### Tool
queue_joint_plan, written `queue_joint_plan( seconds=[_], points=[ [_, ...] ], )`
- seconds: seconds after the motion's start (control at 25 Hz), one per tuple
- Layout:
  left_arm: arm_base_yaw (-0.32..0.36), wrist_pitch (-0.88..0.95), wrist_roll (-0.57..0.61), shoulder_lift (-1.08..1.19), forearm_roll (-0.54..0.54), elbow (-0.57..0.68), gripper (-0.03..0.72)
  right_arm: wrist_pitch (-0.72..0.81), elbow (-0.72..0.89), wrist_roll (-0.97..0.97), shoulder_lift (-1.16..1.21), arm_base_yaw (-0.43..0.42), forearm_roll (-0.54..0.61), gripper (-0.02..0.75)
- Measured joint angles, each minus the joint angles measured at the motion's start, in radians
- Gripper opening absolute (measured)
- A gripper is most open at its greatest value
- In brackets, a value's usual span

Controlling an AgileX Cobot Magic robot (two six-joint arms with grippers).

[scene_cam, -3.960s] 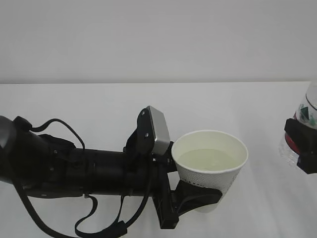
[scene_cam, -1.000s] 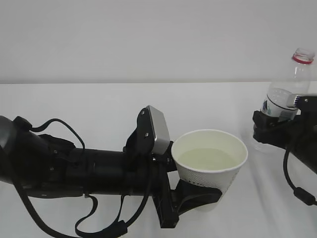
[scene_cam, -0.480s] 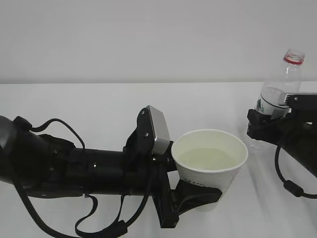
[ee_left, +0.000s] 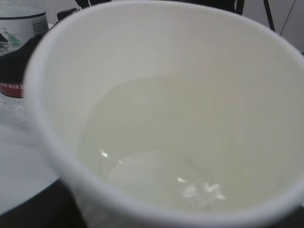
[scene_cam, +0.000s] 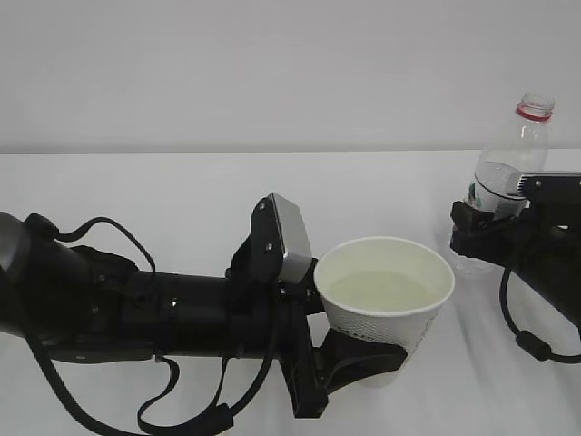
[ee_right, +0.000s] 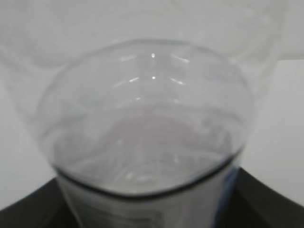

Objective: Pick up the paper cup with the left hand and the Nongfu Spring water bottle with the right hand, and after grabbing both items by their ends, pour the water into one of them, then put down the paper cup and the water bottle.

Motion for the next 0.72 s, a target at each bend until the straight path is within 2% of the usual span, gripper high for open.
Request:
queue_joint_plan(
  seconds=[0.08, 0.4, 0.72],
  points=[
    [0.0, 0.0, 0.0, 0.0, 0.0, 0.0, 0.498, 0.0, 0.0, 0.0, 0.0, 0.0, 0.0, 0.499],
    [0.0, 0.0, 0.0, 0.0, 0.0, 0.0, 0.498, -0.002, 0.0, 0.0, 0.0, 0.0, -0.002, 0.639],
    [0.0, 0.0, 0.0, 0.0, 0.0, 0.0, 0.498, -0.008, 0.028, 0.0, 0.0, 0.0, -0.002, 0.654]
  ],
)
